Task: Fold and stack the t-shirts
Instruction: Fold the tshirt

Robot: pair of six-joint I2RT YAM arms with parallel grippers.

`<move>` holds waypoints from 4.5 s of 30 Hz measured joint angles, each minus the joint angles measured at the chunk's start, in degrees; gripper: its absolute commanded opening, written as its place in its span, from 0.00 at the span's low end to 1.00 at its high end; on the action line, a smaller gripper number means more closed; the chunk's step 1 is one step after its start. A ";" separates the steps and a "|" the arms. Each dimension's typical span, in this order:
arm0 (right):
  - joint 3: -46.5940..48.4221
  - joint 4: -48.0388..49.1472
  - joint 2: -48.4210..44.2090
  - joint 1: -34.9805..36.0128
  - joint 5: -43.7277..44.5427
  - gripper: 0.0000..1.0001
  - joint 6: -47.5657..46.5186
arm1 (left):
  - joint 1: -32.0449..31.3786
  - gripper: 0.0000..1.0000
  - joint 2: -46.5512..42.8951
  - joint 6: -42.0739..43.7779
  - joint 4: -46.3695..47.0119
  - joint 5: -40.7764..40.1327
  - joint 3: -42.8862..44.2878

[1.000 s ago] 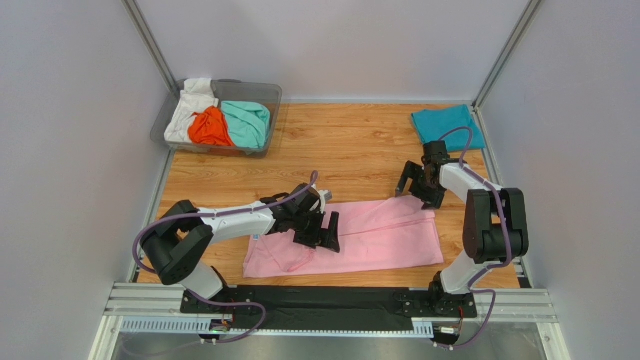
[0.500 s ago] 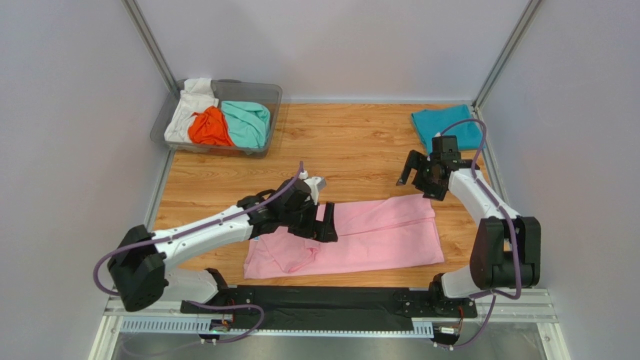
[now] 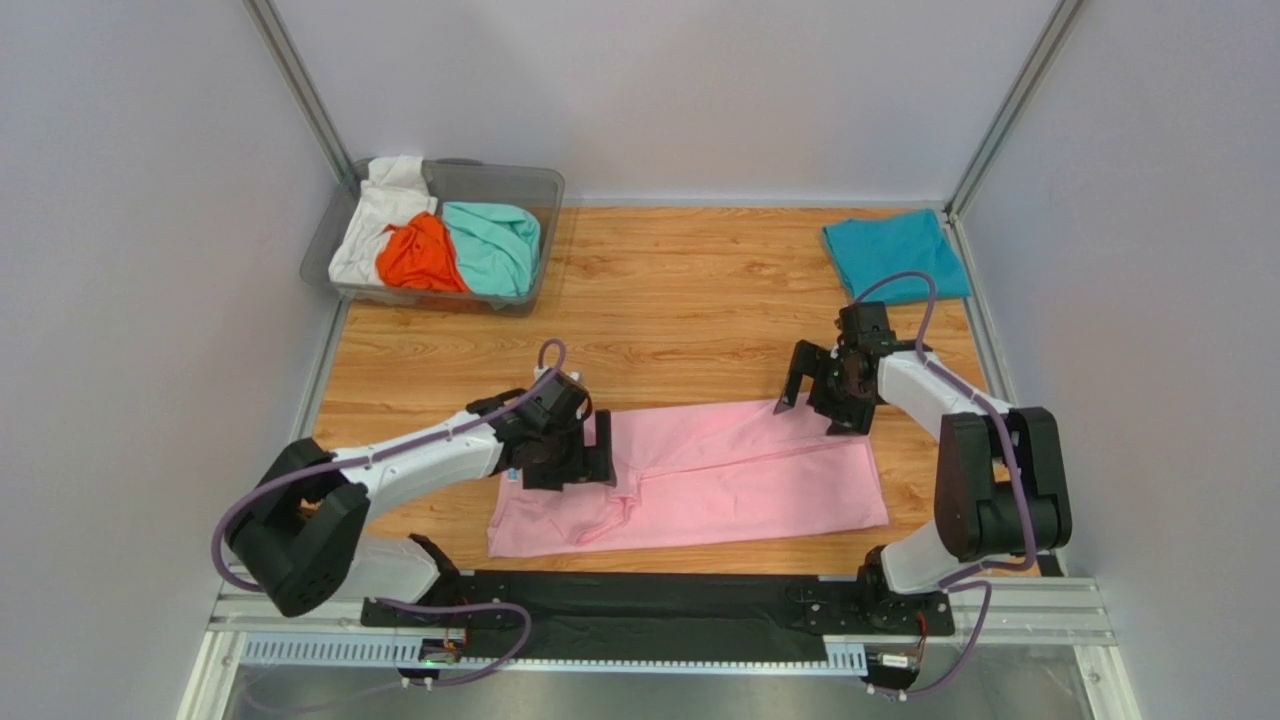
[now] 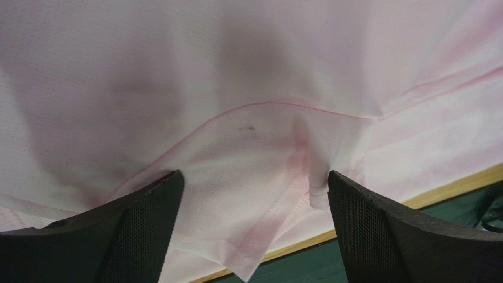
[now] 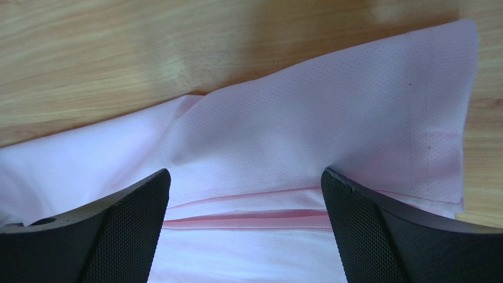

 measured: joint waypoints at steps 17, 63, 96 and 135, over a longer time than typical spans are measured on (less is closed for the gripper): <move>-19.87 4.74 -21.31 13.31 0.52 1.00 10.16 | 10.47 1.00 50.99 6.80 -11.67 0.81 61.09; -6.62 -11.41 -28.30 39.15 12.76 1.00 18.10 | 14.75 1.00 76.28 -4.96 9.84 18.64 104.00; -21.11 -17.62 -47.19 34.99 15.67 0.98 26.47 | -9.73 0.88 -11.02 -3.21 8.02 9.88 -4.46; -30.84 -7.45 -44.68 34.84 5.55 0.04 30.67 | -11.65 0.00 4.09 -8.55 13.81 12.17 -4.07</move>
